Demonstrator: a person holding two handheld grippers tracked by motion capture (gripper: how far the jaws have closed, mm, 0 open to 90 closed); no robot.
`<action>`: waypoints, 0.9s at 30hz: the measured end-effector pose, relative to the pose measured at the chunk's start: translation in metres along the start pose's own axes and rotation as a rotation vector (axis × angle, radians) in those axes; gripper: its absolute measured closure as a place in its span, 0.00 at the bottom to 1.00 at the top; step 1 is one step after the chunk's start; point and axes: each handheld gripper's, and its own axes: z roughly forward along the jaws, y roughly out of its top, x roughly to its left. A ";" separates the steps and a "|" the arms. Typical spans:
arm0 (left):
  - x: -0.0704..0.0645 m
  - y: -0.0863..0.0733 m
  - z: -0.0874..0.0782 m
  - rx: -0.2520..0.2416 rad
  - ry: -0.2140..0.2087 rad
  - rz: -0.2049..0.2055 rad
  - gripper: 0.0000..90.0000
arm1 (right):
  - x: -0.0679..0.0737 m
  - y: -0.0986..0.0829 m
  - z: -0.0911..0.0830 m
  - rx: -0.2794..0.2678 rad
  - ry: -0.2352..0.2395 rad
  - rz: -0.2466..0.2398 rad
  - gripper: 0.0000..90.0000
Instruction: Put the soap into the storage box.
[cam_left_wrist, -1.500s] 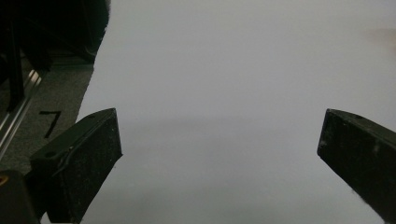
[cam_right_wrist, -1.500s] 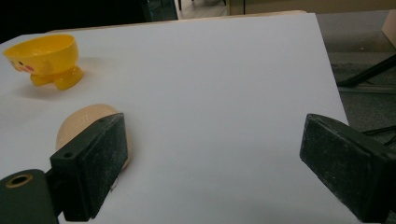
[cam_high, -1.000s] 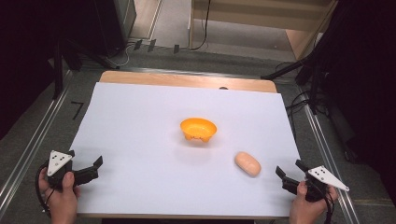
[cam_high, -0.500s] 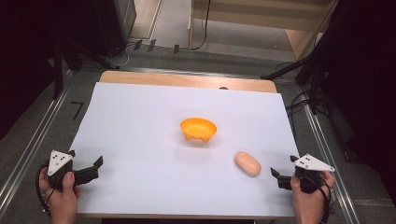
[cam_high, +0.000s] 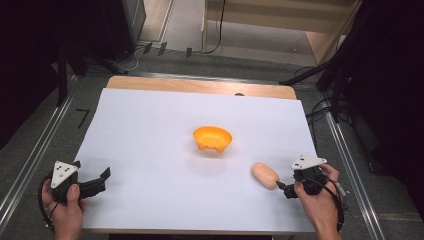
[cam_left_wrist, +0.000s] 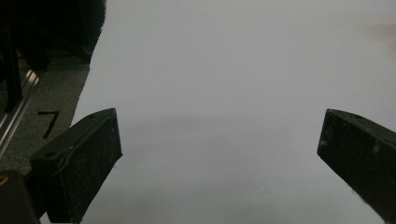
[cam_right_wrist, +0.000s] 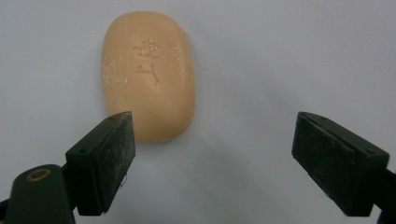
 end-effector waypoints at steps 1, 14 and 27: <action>0.000 0.000 0.000 0.000 0.000 0.000 0.00 | 0.000 0.000 0.000 0.000 0.000 0.000 0.15; 0.000 0.000 0.001 0.003 0.000 0.000 0.00 | 0.003 0.027 0.012 0.148 0.046 -0.077 0.16; 0.000 0.000 0.001 0.008 -0.002 -0.002 0.00 | 0.010 0.046 0.022 0.248 0.098 -0.142 0.18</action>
